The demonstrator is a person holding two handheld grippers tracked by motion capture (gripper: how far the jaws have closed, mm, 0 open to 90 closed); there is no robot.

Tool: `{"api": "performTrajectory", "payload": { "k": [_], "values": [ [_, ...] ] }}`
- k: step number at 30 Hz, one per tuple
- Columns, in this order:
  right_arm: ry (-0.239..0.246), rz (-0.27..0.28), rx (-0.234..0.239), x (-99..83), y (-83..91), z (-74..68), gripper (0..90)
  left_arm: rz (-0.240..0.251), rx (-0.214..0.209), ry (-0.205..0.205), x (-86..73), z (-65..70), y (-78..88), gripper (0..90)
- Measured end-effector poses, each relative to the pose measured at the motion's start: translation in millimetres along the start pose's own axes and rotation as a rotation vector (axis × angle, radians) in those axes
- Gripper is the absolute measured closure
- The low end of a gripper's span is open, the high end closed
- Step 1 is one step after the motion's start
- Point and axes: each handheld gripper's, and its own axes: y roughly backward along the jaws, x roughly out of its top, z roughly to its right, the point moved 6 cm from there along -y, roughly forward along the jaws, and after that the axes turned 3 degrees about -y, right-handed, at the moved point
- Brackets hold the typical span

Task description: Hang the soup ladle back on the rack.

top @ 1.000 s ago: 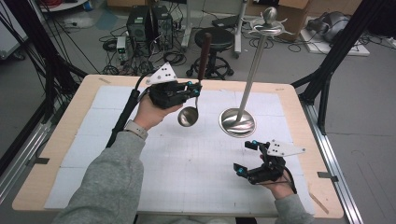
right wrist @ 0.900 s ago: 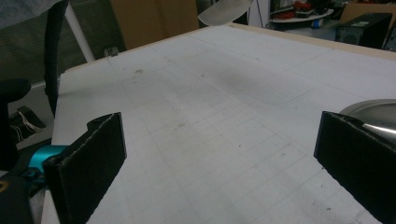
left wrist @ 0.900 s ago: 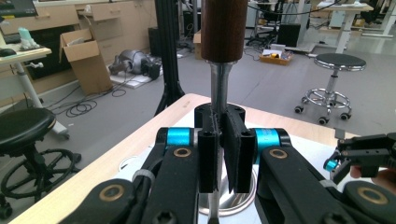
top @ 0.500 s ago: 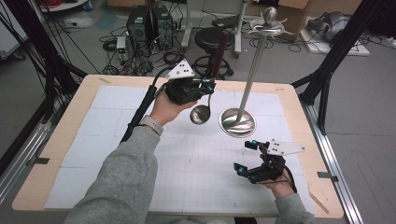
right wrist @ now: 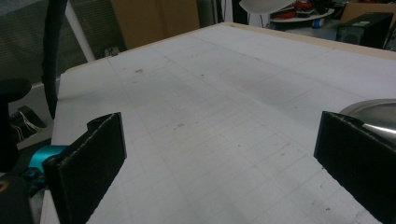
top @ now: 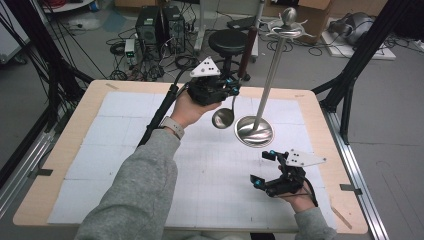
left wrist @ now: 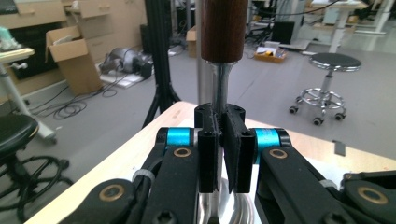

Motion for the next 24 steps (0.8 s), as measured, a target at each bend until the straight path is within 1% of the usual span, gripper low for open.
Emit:
{"api": "performTrajectory", "payload": {
  "k": [4, 6, 9, 10, 13, 16, 20, 21, 24],
  "values": [
    [0.007, -0.001, 0.000, -0.1, -0.2, -0.6, 1.4, -0.005, 0.000, 0.003, 4.0, -0.2, -6.2, 84.2],
    [0.006, -0.001, -0.001, -0.1, -0.2, -0.9, 1.4, -0.015, -0.003, -0.010, 4.6, 0.2, -7.7, 84.2],
    [0.003, 0.000, -0.001, 0.0, 0.3, -1.0, 1.4, -0.020, -0.001, -0.006, 5.4, -0.4, -9.5, 84.2],
    [0.003, 0.000, -0.001, -0.1, 0.3, -1.0, 1.4, -0.024, 0.001, -0.009, 5.4, -1.3, -10.0, 84.2],
    [0.002, -0.001, 0.000, -0.1, 0.4, -1.1, 1.3, -0.028, 0.004, 0.001, 4.7, -2.0, -12.9, 84.1],
    [0.003, 0.004, 0.001, 0.2, 0.8, -0.8, 1.3, -0.041, -0.001, -0.005, 2.6, -2.2, -15.2, 84.2],
    [-0.004, -0.001, 0.001, -0.3, 1.0, -1.2, 1.4, -0.034, -0.004, 0.002, 2.5, -1.8, -17.4, 84.2],
    [0.001, 0.000, 0.002, -0.2, 0.7, -0.9, 1.4, -0.037, -0.008, 0.000, 2.5, -2.1, -17.5, 84.1],
    [0.001, 0.001, 0.002, -0.2, 0.6, -1.0, 1.4, -0.019, -0.017, -0.011, 3.9, -1.9, -17.6, 84.2]
  ]
}}
